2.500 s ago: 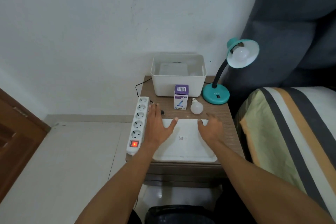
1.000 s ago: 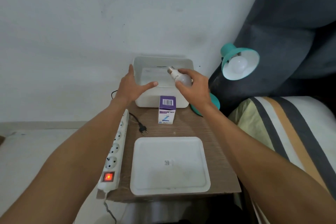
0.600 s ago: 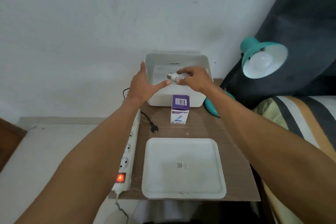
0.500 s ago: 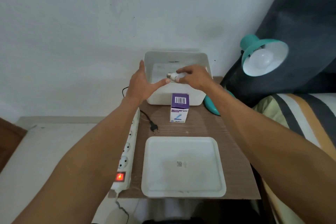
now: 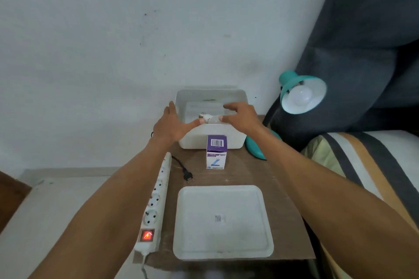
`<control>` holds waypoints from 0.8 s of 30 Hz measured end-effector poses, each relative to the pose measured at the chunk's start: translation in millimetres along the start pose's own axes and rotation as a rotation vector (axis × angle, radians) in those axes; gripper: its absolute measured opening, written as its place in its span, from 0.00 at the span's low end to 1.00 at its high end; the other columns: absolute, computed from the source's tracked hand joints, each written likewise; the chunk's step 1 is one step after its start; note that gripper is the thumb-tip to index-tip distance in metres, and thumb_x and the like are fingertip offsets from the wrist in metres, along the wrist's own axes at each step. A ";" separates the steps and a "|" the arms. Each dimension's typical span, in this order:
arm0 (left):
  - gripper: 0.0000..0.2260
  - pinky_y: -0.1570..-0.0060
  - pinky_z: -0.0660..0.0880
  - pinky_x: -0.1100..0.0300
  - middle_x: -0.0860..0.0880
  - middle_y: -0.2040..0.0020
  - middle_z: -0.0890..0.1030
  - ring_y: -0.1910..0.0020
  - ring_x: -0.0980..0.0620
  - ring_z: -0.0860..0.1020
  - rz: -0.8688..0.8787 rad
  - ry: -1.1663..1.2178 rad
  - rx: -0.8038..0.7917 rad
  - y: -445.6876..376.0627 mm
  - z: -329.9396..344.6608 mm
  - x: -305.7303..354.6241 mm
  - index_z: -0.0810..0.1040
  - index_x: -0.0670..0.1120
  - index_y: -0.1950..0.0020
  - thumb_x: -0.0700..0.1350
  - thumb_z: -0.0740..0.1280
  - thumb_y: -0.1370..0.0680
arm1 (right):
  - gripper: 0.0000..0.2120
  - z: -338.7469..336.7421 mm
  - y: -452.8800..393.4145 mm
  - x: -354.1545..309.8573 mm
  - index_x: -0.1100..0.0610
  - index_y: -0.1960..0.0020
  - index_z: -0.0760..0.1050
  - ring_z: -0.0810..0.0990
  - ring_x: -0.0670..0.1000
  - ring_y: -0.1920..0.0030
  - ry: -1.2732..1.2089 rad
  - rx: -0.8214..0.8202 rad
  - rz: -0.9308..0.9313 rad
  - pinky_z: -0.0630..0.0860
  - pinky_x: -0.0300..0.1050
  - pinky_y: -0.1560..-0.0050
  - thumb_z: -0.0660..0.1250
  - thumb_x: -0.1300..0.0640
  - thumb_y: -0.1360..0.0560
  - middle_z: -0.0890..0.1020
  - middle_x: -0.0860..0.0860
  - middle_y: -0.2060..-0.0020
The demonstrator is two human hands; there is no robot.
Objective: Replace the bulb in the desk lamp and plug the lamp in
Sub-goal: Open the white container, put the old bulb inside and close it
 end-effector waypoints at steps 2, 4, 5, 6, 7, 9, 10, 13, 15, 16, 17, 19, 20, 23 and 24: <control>0.61 0.30 0.71 0.37 0.45 0.17 0.59 0.21 0.41 0.66 -0.012 0.014 0.071 12.9 -4.8 -0.7 0.47 0.50 0.16 0.84 0.63 0.38 | 0.25 -7.9 11.4 -0.4 0.53 0.30 0.74 0.72 0.53 0.31 -0.002 0.053 -0.020 0.69 0.47 0.33 0.73 0.52 0.25 0.76 0.51 0.31; 0.58 0.28 0.69 0.37 0.45 0.17 0.59 0.19 0.42 0.62 -0.028 0.060 0.153 32.1 -4.8 -5.1 0.49 0.49 0.16 0.82 0.61 0.34 | 0.23 -13.7 25.1 -0.8 0.53 0.31 0.75 0.74 0.52 0.33 -0.009 0.123 -0.053 0.71 0.47 0.33 0.72 0.52 0.25 0.77 0.51 0.33; 0.56 0.27 0.69 0.37 0.44 0.17 0.59 0.19 0.41 0.61 -0.047 0.094 0.193 43.1 -3.1 -8.4 0.49 0.48 0.16 0.81 0.61 0.31 | 0.22 -16.1 32.9 -0.6 0.54 0.32 0.76 0.75 0.51 0.35 -0.013 0.175 -0.076 0.72 0.48 0.33 0.72 0.52 0.25 0.78 0.51 0.35; 0.53 0.27 0.69 0.37 0.44 0.17 0.60 0.19 0.41 0.61 -0.068 0.125 0.227 55.7 -1.2 -11.1 0.49 0.47 0.16 0.79 0.62 0.29 | 0.20 -18.2 42.2 0.5 0.54 0.33 0.77 0.76 0.51 0.36 -0.015 0.236 -0.100 0.73 0.48 0.34 0.71 0.52 0.24 0.79 0.51 0.36; 0.51 0.27 0.69 0.38 0.44 0.17 0.60 0.19 0.41 0.61 -0.080 0.145 0.257 69.1 1.2 -13.5 0.50 0.47 0.16 0.77 0.63 0.28 | 0.19 -18.9 52.9 3.0 0.54 0.34 0.77 0.77 0.50 0.38 -0.014 0.292 -0.115 0.75 0.49 0.36 0.70 0.52 0.24 0.80 0.51 0.38; 0.47 0.29 0.70 0.40 0.44 0.18 0.62 0.20 0.42 0.63 -0.066 0.173 0.286 95.1 10.4 -20.8 0.52 0.48 0.16 0.73 0.64 0.25 | 0.17 -15.3 74.0 11.7 0.54 0.37 0.78 0.78 0.50 0.40 0.008 0.369 -0.123 0.77 0.49 0.39 0.70 0.51 0.24 0.81 0.51 0.40; 0.45 0.30 0.71 0.41 0.45 0.19 0.64 0.21 0.43 0.64 -0.043 0.194 0.288 107.6 16.1 -25.0 0.54 0.49 0.17 0.71 0.65 0.25 | 0.16 -11.2 84.1 17.5 0.54 0.38 0.78 0.78 0.50 0.41 0.023 0.387 -0.116 0.77 0.50 0.40 0.70 0.51 0.24 0.81 0.51 0.41; 0.45 0.27 0.70 0.43 0.45 0.19 0.63 0.20 0.43 0.63 -0.003 0.226 0.242 139.8 36.7 -36.8 0.56 0.48 0.17 0.71 0.65 0.24 | 0.16 5.9 113.9 40.8 0.54 0.39 0.79 0.78 0.50 0.45 0.048 0.385 -0.052 0.75 0.46 0.43 0.71 0.52 0.25 0.80 0.51 0.43; 0.45 0.25 0.64 0.46 0.45 0.18 0.61 0.19 0.44 0.60 -0.016 0.217 0.193 160.3 52.8 -43.7 0.56 0.46 0.17 0.70 0.65 0.24 | 0.17 18.8 133.6 59.5 0.54 0.38 0.79 0.77 0.51 0.43 0.050 0.345 -0.003 0.74 0.47 0.41 0.71 0.52 0.26 0.80 0.52 0.42; 0.44 0.24 0.63 0.46 0.45 0.17 0.61 0.19 0.44 0.60 -0.032 0.223 0.161 171.3 61.3 -48.0 0.56 0.46 0.17 0.70 0.65 0.24 | 0.18 25.7 144.9 70.0 0.54 0.37 0.78 0.76 0.51 0.40 0.050 0.316 0.026 0.73 0.47 0.39 0.71 0.52 0.26 0.78 0.52 0.40; 0.44 0.23 0.62 0.45 0.46 0.17 0.61 0.18 0.45 0.59 -0.039 0.234 0.129 181.2 70.1 -53.5 0.57 0.48 0.17 0.70 0.65 0.24 | 0.19 32.3 156.7 80.4 0.54 0.35 0.77 0.75 0.52 0.37 0.045 0.286 0.064 0.72 0.48 0.37 0.71 0.53 0.26 0.76 0.53 0.37; 0.42 0.23 0.64 0.43 0.48 0.18 0.62 0.19 0.46 0.61 -0.018 0.234 0.085 197.1 84.2 -62.8 0.57 0.52 0.18 0.73 0.64 0.25 | 0.22 44.9 178.1 99.5 0.54 0.32 0.75 0.73 0.54 0.33 0.041 0.247 0.123 0.71 0.49 0.36 0.71 0.53 0.25 0.73 0.53 0.33; 0.42 0.22 0.63 0.44 0.49 0.18 0.62 0.19 0.46 0.61 -0.007 0.217 0.074 202.5 89.8 -66.5 0.57 0.54 0.18 0.72 0.64 0.25 | 0.23 50.9 186.5 107.4 0.53 0.31 0.74 0.72 0.55 0.32 0.049 0.231 0.147 0.71 0.51 0.34 0.71 0.52 0.25 0.71 0.54 0.31; 0.43 0.22 0.52 0.54 0.50 0.16 0.57 0.18 0.48 0.56 0.035 0.123 0.071 218.2 101.0 -66.1 0.53 0.51 0.16 0.68 0.68 0.24 | 0.28 68.7 202.9 126.4 0.52 0.27 0.70 0.66 0.57 0.27 0.127 0.152 0.193 0.68 0.56 0.30 0.71 0.48 0.25 0.67 0.55 0.26; 0.44 0.22 0.51 0.54 0.49 0.16 0.55 0.17 0.48 0.54 0.044 0.095 0.064 223.8 103.7 -65.0 0.51 0.50 0.16 0.68 0.67 0.24 | 0.30 73.5 206.8 130.4 0.52 0.26 0.68 0.64 0.58 0.26 0.158 0.126 0.204 0.67 0.56 0.29 0.70 0.46 0.25 0.65 0.55 0.25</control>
Point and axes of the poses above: each hand's wrist, its own y-axis away from the middle knuckle, its own z-axis out of the palm, x = y × z, the point moved 5 cm from there along -y, towards the middle knuckle
